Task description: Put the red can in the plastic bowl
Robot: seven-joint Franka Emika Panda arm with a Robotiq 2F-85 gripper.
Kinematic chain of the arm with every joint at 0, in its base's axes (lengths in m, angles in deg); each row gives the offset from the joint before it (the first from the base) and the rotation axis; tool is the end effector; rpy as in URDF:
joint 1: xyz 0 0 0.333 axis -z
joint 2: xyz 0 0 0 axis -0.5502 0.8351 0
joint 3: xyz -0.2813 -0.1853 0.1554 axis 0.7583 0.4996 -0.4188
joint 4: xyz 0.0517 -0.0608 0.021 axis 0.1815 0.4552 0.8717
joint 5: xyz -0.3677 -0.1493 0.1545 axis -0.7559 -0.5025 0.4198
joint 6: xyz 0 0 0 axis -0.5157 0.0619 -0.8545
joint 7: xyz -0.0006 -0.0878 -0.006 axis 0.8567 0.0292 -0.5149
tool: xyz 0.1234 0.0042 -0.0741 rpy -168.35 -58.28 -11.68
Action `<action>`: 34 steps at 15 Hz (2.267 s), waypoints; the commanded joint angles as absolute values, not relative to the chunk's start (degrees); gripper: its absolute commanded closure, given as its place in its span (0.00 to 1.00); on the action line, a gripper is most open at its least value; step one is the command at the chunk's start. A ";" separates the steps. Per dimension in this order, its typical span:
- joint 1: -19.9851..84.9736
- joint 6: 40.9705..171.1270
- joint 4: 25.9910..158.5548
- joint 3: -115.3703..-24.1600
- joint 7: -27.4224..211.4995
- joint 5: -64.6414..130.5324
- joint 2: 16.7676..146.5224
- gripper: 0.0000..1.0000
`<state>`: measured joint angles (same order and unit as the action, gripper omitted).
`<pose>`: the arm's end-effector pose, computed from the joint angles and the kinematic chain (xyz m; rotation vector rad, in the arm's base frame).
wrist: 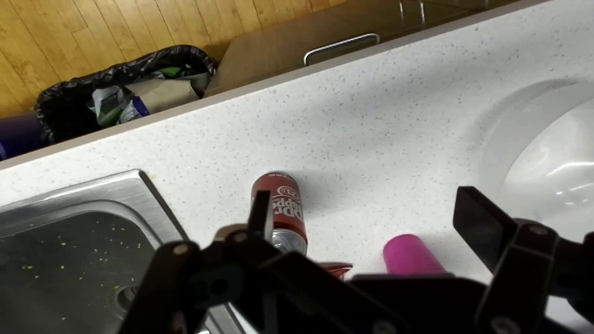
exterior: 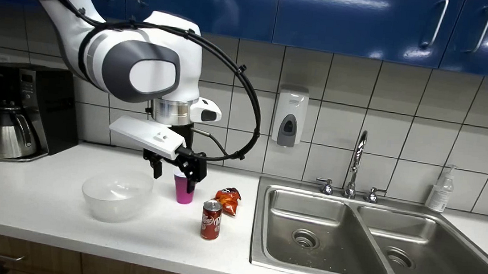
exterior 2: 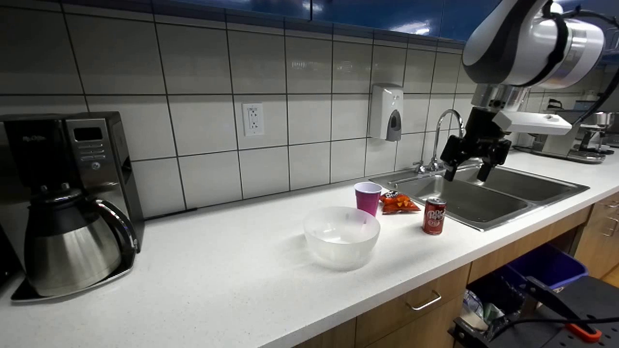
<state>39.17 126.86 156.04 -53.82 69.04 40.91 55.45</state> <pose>0.3859 -0.1818 0.2769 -3.0750 0.3151 -0.2643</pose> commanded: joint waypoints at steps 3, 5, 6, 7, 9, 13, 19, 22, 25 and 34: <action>40.61 123.56 143.71 -56.28 68.43 45.86 69.13 0.00; 41.71 122.29 139.73 -57.72 68.97 46.48 72.95 0.00; 42.35 121.53 137.53 -58.49 69.17 46.64 74.86 0.00; 42.92 120.90 135.64 -59.24 69.63 46.49 76.57 0.00; 44.18 119.25 131.20 -60.76 70.37 46.48 80.61 0.00; 46.42 117.49 124.93 -62.87 71.75 45.67 86.73 0.00; 48.45 116.55 119.43 -64.13 72.96 44.50 92.89 0.00; 48.88 116.20 117.54 -64.34 73.43 44.05 95.15 0.00; 49.14 115.84 116.11 -64.35 73.64 43.74 97.00 0.00; 49.25 114.76 114.49 -64.35 73.72 43.12 99.96 0.00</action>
<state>47.57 116.94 116.26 -62.92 71.76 45.00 99.18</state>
